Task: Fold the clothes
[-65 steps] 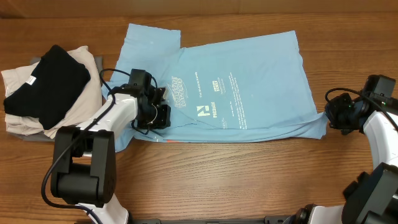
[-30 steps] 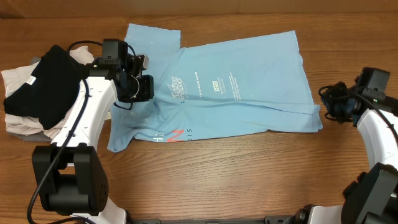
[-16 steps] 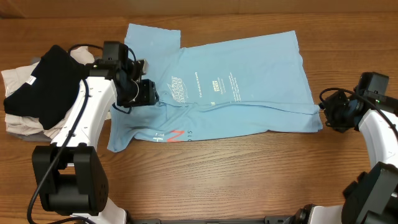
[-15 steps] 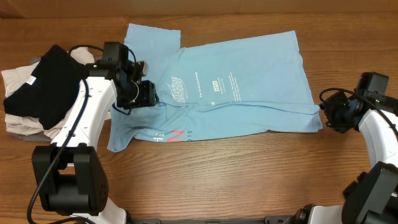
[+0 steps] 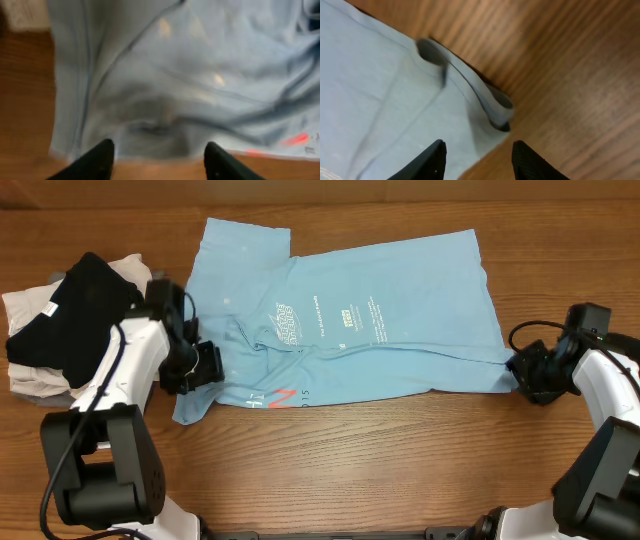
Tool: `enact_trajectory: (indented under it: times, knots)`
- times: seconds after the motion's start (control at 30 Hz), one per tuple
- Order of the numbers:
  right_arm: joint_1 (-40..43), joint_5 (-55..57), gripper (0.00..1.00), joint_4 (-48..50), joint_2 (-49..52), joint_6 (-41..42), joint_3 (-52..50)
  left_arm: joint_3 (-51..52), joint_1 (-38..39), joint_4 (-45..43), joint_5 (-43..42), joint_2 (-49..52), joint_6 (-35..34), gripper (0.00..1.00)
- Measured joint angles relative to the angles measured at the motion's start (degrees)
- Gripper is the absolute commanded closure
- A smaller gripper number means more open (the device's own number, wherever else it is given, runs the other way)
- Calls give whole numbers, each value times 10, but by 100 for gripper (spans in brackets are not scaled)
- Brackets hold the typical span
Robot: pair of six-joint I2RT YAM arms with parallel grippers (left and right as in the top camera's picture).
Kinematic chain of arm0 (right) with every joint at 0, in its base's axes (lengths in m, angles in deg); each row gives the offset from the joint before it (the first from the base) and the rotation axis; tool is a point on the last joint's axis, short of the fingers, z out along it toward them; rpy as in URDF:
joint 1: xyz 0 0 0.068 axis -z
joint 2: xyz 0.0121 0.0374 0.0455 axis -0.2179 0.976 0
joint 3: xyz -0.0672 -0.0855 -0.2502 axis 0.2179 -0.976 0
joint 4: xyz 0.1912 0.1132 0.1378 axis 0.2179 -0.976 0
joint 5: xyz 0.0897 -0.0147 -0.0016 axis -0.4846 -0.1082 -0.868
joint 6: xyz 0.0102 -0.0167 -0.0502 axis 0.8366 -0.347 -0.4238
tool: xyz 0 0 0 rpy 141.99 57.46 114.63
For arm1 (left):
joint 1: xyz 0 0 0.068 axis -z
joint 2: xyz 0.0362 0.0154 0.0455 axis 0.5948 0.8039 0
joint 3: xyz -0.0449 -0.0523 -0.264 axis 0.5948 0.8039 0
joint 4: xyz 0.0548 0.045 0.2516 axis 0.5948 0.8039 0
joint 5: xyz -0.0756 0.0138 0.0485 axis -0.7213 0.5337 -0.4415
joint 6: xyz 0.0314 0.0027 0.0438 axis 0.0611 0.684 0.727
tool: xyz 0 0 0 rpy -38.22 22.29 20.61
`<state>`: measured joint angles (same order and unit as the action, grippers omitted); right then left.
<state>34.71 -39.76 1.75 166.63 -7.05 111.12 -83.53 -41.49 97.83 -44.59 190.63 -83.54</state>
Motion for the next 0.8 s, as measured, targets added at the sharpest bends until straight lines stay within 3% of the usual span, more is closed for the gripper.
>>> enact_trajectory:
  times: [0.07, 0.17, 0.23, 0.53, 0.7, 0.8]
  knots:
    - [0, 6, 53, -3, 0, -4, 0, 32, -3, -49, -30, 0, 17, 56]
    - [7, 14, 53, -1, 0, -6, -3, 59, -2, -97, -65, 0, 40, 84]
    - [15, 15, 53, 2, 0, -7, -10, 66, -2, -110, -70, 0, 48, 96]
    - [35, -9, 53, 65, 0, -10, -74, 68, -16, -109, -11, 0, 59, 96]
    - [35, -68, 44, 133, -1, -28, -105, 68, -38, -105, 1, 0, 59, 96]
    - [34, -88, 63, 168, -1, -40, -111, 68, -40, -96, 4, 0, 59, 95]
